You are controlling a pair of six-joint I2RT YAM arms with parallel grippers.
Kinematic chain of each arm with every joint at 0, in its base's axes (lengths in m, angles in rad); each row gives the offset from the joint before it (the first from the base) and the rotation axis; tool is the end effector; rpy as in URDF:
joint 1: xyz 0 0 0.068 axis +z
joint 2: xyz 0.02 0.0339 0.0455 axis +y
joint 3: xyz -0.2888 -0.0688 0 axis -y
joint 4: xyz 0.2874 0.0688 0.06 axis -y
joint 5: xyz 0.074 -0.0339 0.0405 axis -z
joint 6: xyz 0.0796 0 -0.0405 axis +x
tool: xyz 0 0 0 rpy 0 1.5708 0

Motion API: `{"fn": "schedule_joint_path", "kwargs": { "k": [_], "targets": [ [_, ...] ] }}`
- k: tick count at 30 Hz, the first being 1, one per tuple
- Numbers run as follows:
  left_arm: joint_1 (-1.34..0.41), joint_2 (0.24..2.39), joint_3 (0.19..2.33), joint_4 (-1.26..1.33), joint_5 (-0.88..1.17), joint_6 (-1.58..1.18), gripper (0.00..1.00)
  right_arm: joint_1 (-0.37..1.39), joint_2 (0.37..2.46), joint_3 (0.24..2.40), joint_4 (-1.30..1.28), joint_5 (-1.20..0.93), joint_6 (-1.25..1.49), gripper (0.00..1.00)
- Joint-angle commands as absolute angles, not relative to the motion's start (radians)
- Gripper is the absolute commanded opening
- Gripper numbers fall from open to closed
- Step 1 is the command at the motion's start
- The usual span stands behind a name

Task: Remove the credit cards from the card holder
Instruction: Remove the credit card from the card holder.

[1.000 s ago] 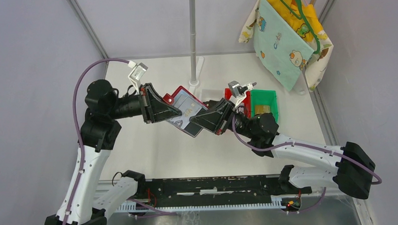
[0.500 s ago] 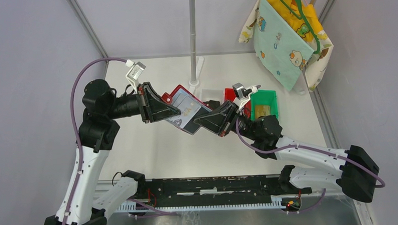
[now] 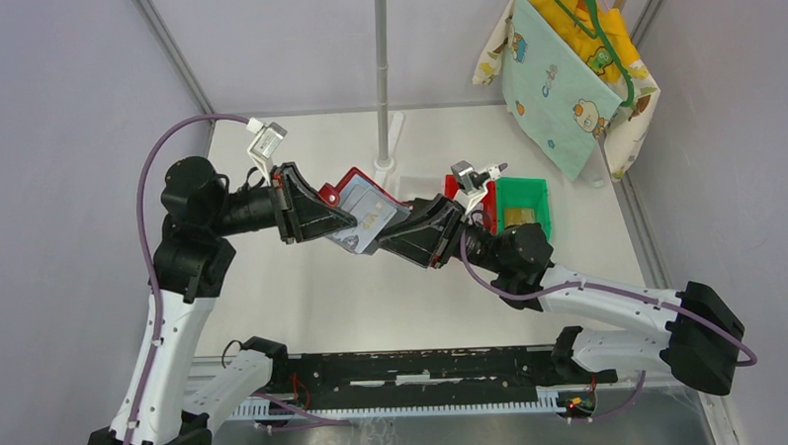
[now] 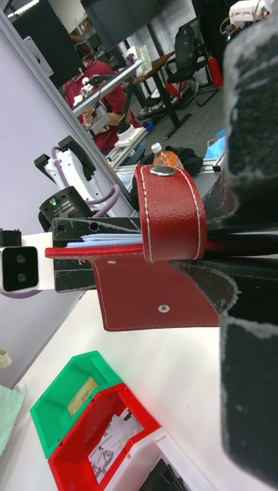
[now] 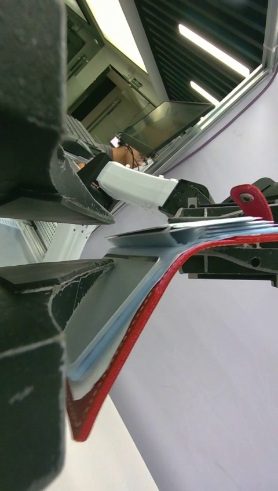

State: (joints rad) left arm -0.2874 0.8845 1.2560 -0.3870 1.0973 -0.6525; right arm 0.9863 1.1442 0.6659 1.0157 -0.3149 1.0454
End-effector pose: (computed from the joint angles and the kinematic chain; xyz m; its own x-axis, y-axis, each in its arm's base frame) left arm 0.1653 -0.1227 0.4954 -0.6084 -0.1089 -0.7861 0.7717 0.1497 -0.6181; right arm 0.1515 0.2737 0.3740 -0.6714 0.4760 -0.5680 -0.7157 -0.2175 0.6637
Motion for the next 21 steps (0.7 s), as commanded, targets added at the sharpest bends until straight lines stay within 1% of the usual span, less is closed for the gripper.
{"fn": "schedule_joint_path", "kwargs": {
  "k": [1, 4, 7, 10, 14, 17, 18, 21],
  "targets": [
    [-0.29, 0.873, 1.308, -0.39, 1.118, -0.599, 0.19, 0.981, 1.154, 0.738, 1.072, -0.326, 1.048, 0.34],
    [-0.289, 0.872, 1.311, -0.395, 1.121, -0.595, 0.19, 0.98, 1.154, 0.756, 1.046, -0.326, 1.039, 0.37],
    [-0.29, 0.873, 1.316, -0.398, 1.127, -0.598, 0.19, 0.979, 1.161, 0.766, 1.036, -0.324, 1.04, 0.37],
    [-0.29, 0.872, 1.323, -0.399, 1.128, -0.603, 0.19, 0.979, 1.17, 0.767, 1.041, -0.327, 1.048, 0.3],
    [-0.29, 0.874, 1.33, -0.397, 1.129, -0.612, 0.2, 0.979, 1.176, 0.76, 1.061, -0.333, 1.057, 0.13],
    [-0.29, 0.88, 1.338, -0.397, 1.13, -0.617, 0.21, 0.978, 1.165, 0.747, 1.069, -0.335, 1.056, 0.02],
    [-0.29, 0.883, 1.341, -0.395, 1.131, -0.62, 0.21, 0.978, 1.162, 0.742, 1.071, -0.336, 1.053, 0.0],
    [-0.29, 0.89, 1.345, -0.391, 1.133, -0.623, 0.23, 0.978, 1.145, 0.731, 1.073, -0.334, 1.046, 0.0]
  ]
}}
